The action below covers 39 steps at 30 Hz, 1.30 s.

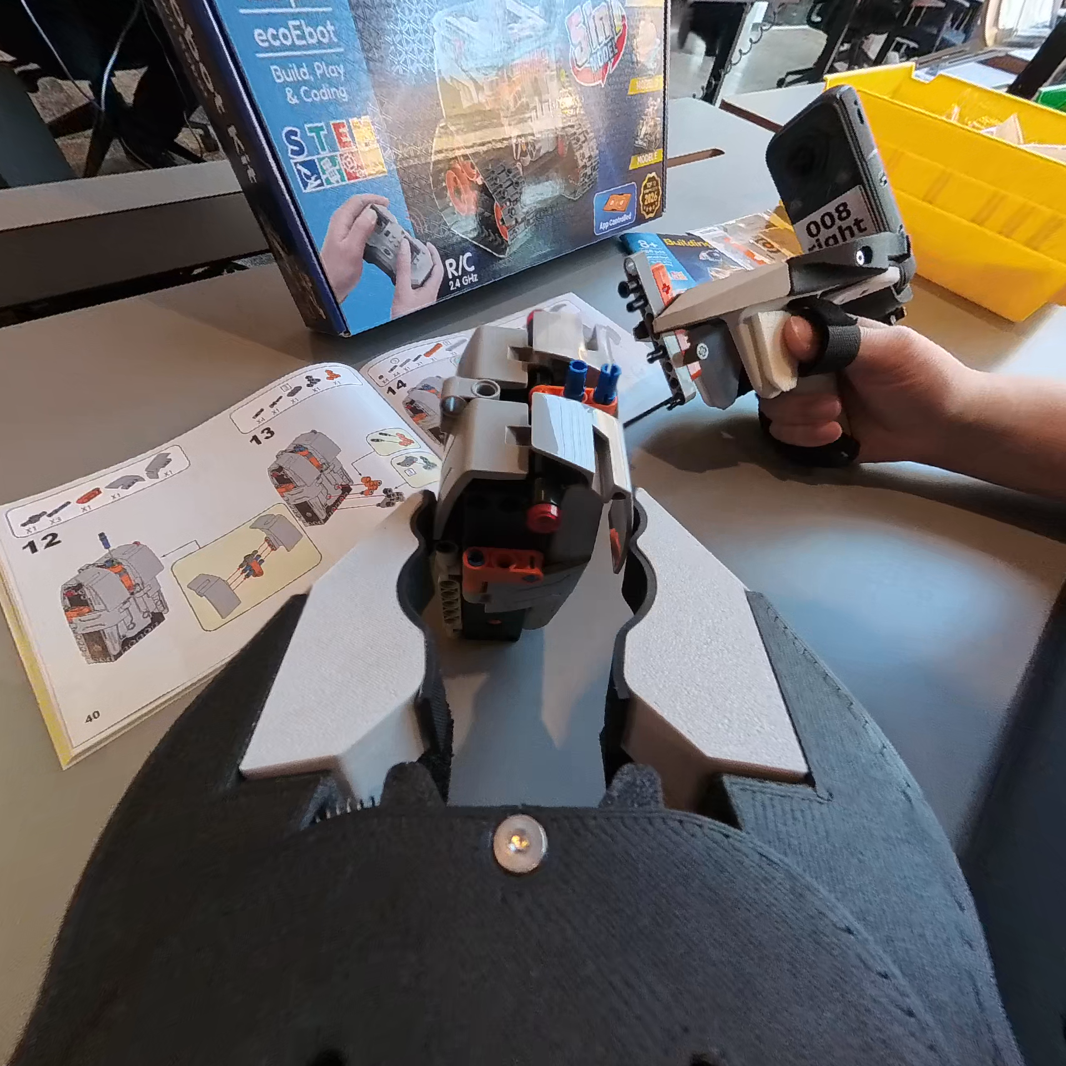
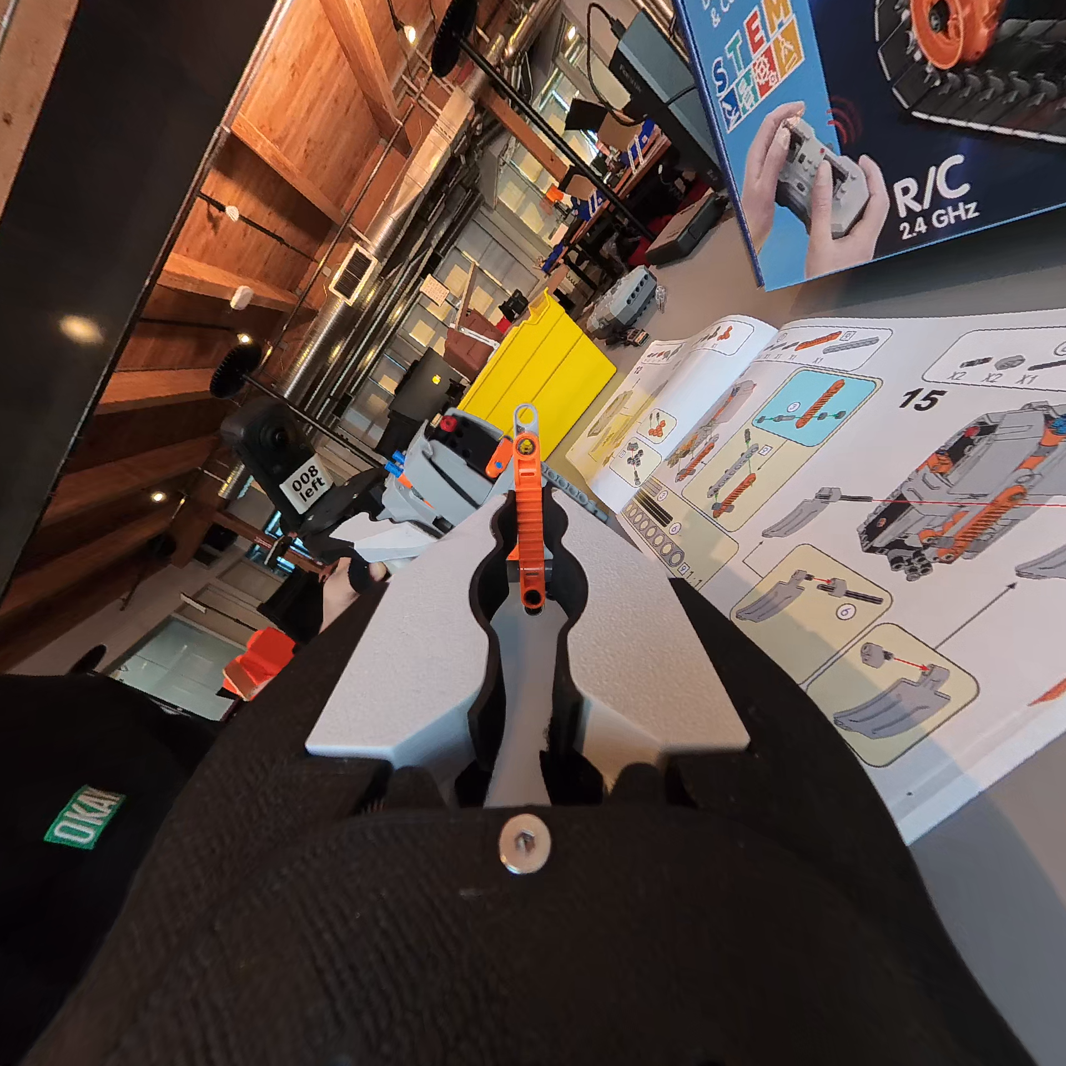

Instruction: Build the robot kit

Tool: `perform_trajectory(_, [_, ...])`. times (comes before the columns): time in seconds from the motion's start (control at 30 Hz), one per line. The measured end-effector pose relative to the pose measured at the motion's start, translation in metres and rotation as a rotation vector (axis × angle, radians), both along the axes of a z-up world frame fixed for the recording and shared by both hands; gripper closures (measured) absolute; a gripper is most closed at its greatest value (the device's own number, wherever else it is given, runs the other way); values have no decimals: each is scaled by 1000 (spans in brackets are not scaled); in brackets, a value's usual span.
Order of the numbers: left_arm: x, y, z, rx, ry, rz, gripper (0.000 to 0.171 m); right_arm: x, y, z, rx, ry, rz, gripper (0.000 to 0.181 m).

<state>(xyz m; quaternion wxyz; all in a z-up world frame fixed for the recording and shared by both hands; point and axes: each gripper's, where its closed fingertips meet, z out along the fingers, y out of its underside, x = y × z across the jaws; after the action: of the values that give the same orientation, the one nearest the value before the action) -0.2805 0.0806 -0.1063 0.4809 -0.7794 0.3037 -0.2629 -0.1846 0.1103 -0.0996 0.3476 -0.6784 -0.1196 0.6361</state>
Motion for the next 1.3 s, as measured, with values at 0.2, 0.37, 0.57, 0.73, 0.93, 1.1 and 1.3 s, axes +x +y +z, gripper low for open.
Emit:
perform_trajectory(0.2, [1, 1, 1, 4, -23, 5, 107, 4, 3, 2, 0, 13, -20, 175])
perform_trajectory(0.37, [-3, 7, 17, 13, -134, 63, 90, 22, 17, 5, 27, 16, -127, 175])
perform_trajectory(0.57, [-23, 11, 51, 79, -351, 144, 77, 31, 25, 8, 41, 31, -180, 176])
perform_trajectory(0.73, [-26, 0, 80, 154, -490, 80, 103, 25, 23, 6, 57, 4, -150, 175])
perform_trajectory(0.93, [-21, -25, 113, 354, -475, 7, 133, 24, 22, 9, 71, 21, -139, 175])
perform_trajectory(1.1, [-8, -44, 117, 458, -417, -24, 158, 27, 5, 21, 68, 100, -39, 175])
perform_trajectory(1.3, [49, -87, 83, 314, -401, -154, 171, 44, -57, 38, 172, 15, 106, 175])
